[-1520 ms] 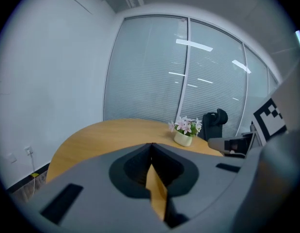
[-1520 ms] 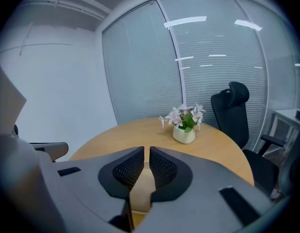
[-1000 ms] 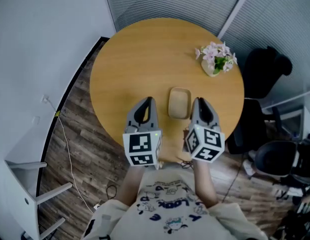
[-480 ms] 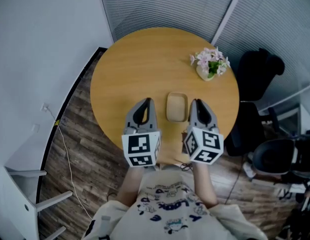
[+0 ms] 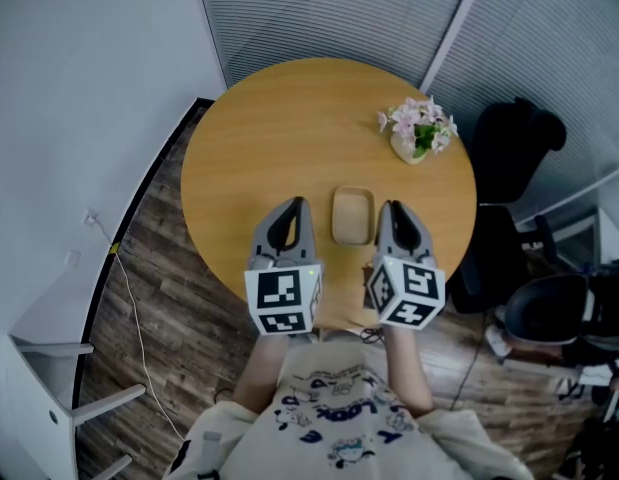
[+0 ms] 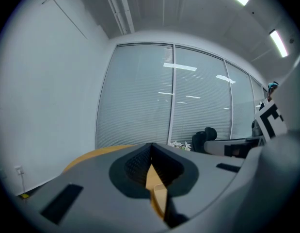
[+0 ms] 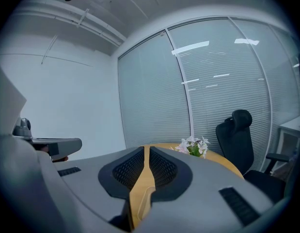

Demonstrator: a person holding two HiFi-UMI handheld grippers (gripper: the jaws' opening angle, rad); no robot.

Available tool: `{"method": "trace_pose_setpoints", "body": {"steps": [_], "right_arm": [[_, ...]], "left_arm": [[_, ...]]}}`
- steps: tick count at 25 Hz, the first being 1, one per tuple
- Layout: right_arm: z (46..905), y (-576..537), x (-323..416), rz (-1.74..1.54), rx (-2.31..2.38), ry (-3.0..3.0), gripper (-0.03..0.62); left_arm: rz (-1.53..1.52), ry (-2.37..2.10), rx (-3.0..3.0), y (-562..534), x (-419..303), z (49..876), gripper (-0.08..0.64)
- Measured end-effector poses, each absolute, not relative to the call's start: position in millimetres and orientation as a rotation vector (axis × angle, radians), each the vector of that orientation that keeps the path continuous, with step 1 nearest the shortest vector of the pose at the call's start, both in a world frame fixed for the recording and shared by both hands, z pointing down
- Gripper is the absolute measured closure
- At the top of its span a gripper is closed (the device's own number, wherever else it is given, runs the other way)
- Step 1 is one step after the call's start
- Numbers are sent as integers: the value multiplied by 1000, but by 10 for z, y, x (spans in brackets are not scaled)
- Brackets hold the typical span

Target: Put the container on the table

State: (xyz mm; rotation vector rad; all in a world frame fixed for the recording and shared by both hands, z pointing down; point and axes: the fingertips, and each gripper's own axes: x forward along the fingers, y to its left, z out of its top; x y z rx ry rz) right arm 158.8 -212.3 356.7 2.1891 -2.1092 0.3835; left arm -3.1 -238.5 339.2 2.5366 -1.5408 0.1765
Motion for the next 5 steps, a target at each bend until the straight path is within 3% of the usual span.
{"method": "trace_pose_setpoints", "body": {"steps": [5], "right_arm": [[3570, -2111, 1594, 381, 2193, -2105, 558]], "left_arm": [[176, -1537, 2538, -2371, -30, 3394, 557]]}}
